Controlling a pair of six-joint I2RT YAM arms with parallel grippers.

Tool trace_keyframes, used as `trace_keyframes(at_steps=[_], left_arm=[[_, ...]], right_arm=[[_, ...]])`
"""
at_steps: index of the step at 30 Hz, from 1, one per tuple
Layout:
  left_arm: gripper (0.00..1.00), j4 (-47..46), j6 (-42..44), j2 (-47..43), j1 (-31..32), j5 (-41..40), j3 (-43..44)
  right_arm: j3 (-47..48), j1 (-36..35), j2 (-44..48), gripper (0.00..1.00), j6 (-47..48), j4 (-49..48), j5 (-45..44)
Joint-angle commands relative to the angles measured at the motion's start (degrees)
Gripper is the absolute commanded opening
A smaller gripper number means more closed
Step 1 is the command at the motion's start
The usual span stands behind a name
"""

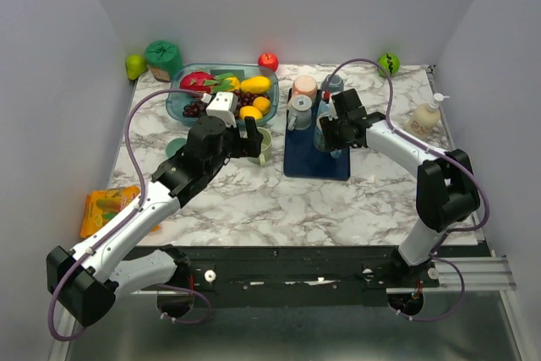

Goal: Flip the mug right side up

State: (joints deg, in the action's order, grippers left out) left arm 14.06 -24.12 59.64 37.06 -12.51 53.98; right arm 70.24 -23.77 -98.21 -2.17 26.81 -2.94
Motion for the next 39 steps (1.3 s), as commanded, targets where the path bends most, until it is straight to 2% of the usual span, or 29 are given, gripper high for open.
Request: trace_keyframes(at_steps=[1, 13, 16, 17, 20, 28, 39], left_arm=[[0.99, 0.0, -1.1, -1.4, -0.8, 2.2, -0.5], [0.99, 0.2, -1.9, -2.7, -1.7, 2.6, -1.2], [0.99, 0.2, -2.1, -2.9, -1.8, 2.5, -1.4], [0.99, 0.3, -2.2, -2.9, -1.8, 2.5, -1.5], [0.99, 0.3, -2.2, -3.1, -1.9, 2.5, -1.4], [0.99, 0.4, -2.3, -3.6, -2.0, 3.1, -1.2], [0.99, 0.4, -3.4, -4.4, -2.0, 7.0, -1.2]], right_arm=[[2.6, 0.1, -1.4, 0.52, -2.7, 1.6, -3.7], [5.2, 0.2, -4.9, 0.52, -3.3, 2.7, -6.0], [5.2, 0.2, -5.5, 0.35, -3.7, 2.6, -7.8], [5.3, 0.1, -5.7, 0.21, -4.1, 2.6, -8.3], [4.4, 0.1, -4.8, 0.01, -4.2, 0.6, -8.5], [0.3, 0.1, 1.2, 0.01, -5.5, -4.7, -3.9], [-0.2, 0.1, 12.8, 0.01, -10.7, -8.5, 4.4]])
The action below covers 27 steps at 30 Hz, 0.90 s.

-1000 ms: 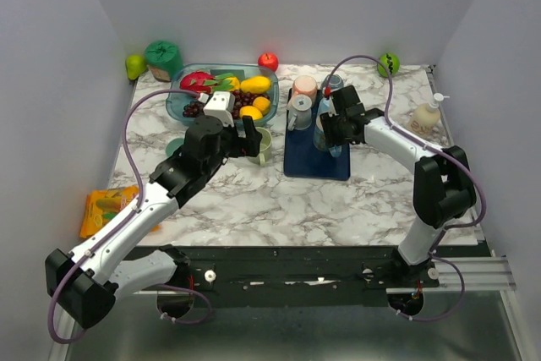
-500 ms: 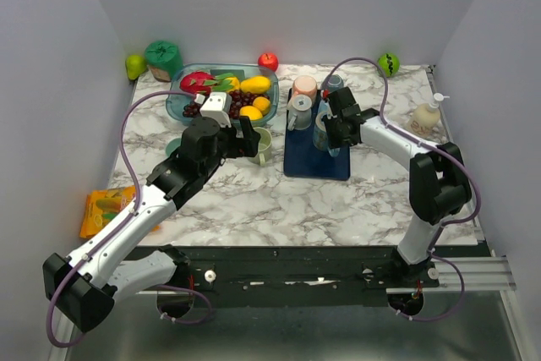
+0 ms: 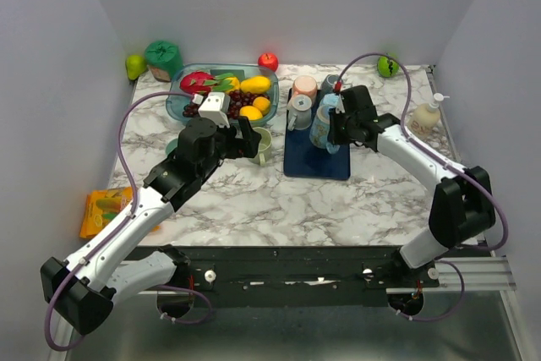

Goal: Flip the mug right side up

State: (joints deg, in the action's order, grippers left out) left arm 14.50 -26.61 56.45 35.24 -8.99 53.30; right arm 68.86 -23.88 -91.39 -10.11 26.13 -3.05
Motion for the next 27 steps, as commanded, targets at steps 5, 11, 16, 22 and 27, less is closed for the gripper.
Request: trace_keyframes(at_steps=[5, 11, 16, 22, 27], left_arm=[[0.99, -1.4, -2.0, -1.3, -0.2, 7.8, -0.8], [0.99, -6.9, -5.0, -1.1, -0.2, 18.1, -1.5], [0.99, -13.3, -8.7, 0.2, -0.1, 24.5, -1.2], [0.99, -23.7, -14.0, 3.0, 0.0, 30.3, 0.7], [0.99, -30.0, -17.0, 6.7, 0.0, 32.6, 4.5]], right_arm=[[1.6, 0.3, 11.2, 0.01, -5.4, -8.6, 8.6], [0.6, 0.1, 18.1, 0.01, -11.8, -15.7, 16.9], [0.5, -1.3, 22.5, 0.01, -16.9, -22.4, 21.7], [2.4, -4.2, 25.0, 0.01, -22.1, -30.5, 25.3], [3.6, -5.7, 25.8, 0.01, -26.4, -36.3, 27.6]])
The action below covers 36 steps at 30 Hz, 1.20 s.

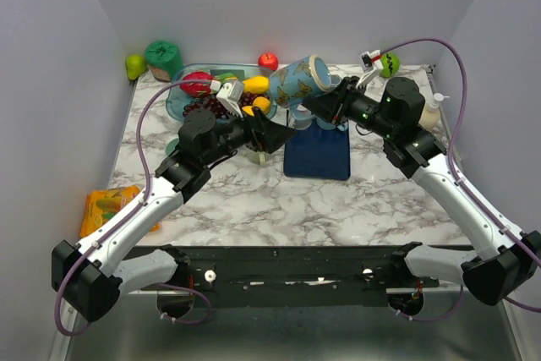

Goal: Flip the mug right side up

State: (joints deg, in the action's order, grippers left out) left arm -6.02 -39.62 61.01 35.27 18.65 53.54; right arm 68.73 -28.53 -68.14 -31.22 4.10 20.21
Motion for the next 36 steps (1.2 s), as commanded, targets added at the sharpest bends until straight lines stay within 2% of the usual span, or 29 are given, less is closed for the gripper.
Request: trace_keyframes(at_steps=[1, 5, 13, 15, 18, 29, 36], left_arm=[[0.99, -11.8, -4.8, 2.4, 0.0, 5.6, 4.6], [0.95, -17.8, -9.4, 4.1, 0.1, 5.8, 5.6], [0.69, -21.9, -14.5, 4.8, 0.1, 4.2, 6.2], [0.59, -22.5, -15.0, 4.7, 0.1, 3.9, 6.3], [0.55, -23.6, -15.7, 4.7, 0.0, 3.6, 6.8], [0.52, -26.9, -19.0, 5.2, 0.0, 0.4, 8.0], [0.48, -26.8, -18.4, 5.3, 0.0, 1.6, 9.7]], right_arm=[[4.1, -1.5, 2.6, 0.01, -6.6, -15.3, 4.9], [4.6, -2.4, 2.7, 0.01, -9.3, -19.2, 6.5], [2.9, -2.8, 4.0, 0.01, -14.6, -26.4, 7.9], [2.7, -2.8, 4.1, 0.01, -15.4, -28.2, 8.5], [2.9, -2.9, 4.1, 0.01, -16.3, -29.6, 9.5], [-0.6, -5.3, 2.7, 0.01, -17.6, -37.9, 12.5], [-1.2, -6.7, 1.7, 0.01, -15.8, -36.6, 12.5]])
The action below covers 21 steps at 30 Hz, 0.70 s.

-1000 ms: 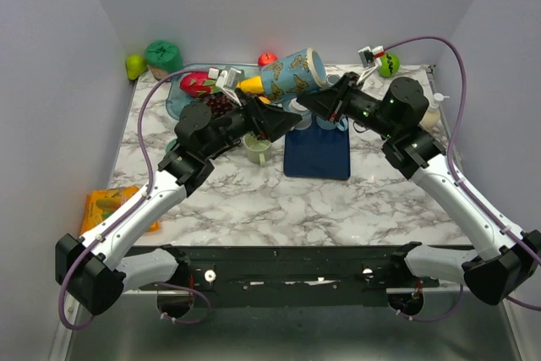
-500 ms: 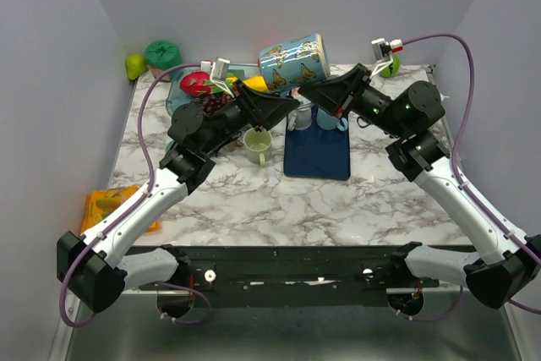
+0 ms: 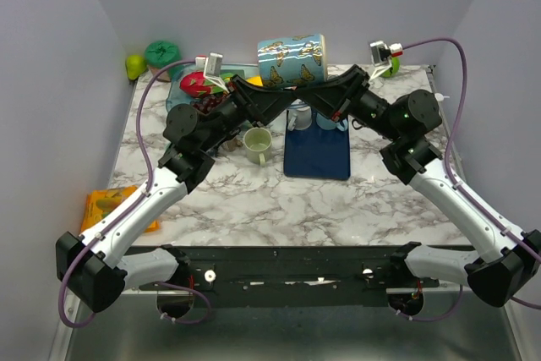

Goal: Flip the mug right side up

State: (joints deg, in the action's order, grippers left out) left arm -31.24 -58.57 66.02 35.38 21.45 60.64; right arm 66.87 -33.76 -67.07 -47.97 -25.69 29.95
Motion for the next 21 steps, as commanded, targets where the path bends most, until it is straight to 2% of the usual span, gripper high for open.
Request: trace_keyframes(at_steps=[1, 2, 3, 5, 6, 9, 14, 16, 17, 21], left_arm=[[0.48, 0.5, 1.8, 0.3, -0.1, -1.5, 3.0], [0.46, 0.8, 2.0, 0.0, -0.1, -1.5, 3.3], [0.38, 0.6, 2.1, -0.1, -0.1, -1.4, 3.4], [0.31, 0.5, 2.1, -0.6, -0.1, -1.9, 3.3], [0.21, 0.4, 2.1, -0.6, -0.1, -2.1, 3.3], [0.00, 0.7, 2.1, -0.9, -0.1, -2.6, 3.3], [0.00, 1.1, 3.2, -2.3, -0.1, -4.7, 2.4], [0.00, 2.3, 4.1, -3.0, -0.1, -5.5, 1.9], [0.00, 3.0, 4.4, -3.7, -0.1, -6.0, 1.9], [0.00, 7.2, 6.2, -5.5, -0.1, -9.3, 2.4]], right_arm=[[0.8, -1.7, 0.6, 0.01, 1.7, -6.0, 2.7], [0.5, -1.7, 0.5, 0.01, 1.9, -5.9, 3.1], [0.3, -1.7, 0.6, 0.01, 1.9, -5.9, 3.2], [-0.2, -1.7, 0.5, 0.01, 2.0, -5.5, 3.6], [-0.3, -1.7, 0.6, 0.01, 1.9, -5.2, 3.7], [-0.8, -1.7, 0.7, 0.01, 2.0, -3.9, 3.3], [0.1, -1.7, 1.0, 0.02, 4.5, 4.0, 0.7], [0.3, -1.7, 1.1, 0.11, 5.3, 6.3, -1.6], [0.3, -1.7, 1.2, 0.21, 5.7, 8.0, -2.3], [-0.4, -1.7, 1.7, 0.44, 6.1, 10.7, -6.2]])
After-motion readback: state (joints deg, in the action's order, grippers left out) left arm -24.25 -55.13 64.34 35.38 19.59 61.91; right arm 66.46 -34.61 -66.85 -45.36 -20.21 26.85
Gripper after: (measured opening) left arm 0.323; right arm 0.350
